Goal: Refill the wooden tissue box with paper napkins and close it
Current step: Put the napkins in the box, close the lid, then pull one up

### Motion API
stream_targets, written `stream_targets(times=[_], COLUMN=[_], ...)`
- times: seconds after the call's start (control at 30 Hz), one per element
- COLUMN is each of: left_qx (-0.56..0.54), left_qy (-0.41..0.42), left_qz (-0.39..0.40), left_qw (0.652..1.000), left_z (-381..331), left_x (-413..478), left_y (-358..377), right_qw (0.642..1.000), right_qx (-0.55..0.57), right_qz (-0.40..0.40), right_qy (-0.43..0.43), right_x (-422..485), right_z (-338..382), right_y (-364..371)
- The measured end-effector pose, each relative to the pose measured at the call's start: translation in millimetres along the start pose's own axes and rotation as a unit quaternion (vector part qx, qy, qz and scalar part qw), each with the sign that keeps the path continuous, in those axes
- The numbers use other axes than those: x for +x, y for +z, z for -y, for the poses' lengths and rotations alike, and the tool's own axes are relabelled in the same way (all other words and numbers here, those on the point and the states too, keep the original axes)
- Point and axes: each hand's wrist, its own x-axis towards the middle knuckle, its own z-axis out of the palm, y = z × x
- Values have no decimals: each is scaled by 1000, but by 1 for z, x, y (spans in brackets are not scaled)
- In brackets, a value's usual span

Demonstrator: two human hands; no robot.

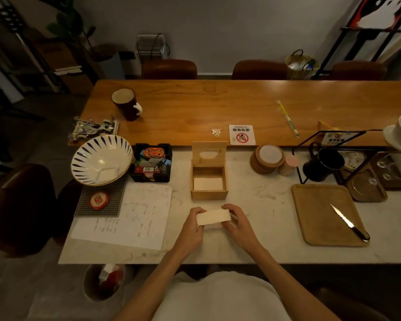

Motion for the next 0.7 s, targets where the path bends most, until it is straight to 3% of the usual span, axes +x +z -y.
stream_targets(times=[0.23,0.47,0.7], left_qx=[-71,-99,19], left_qy=[-27,-37,4], left_qz=[-11,-36,-1], left_qw=[997,994,1000], left_z=[4,-2,9], left_x=[0,-2,-3], left_y=[13,20,-1], right_qw=[994,994,999], right_qx=[78,97,13], right_qz=[64,38,24], right_qy=[48,43,-26], right_x=[1,-5,2], right_z=[2,-3,-11], right_y=[0,12,-7])
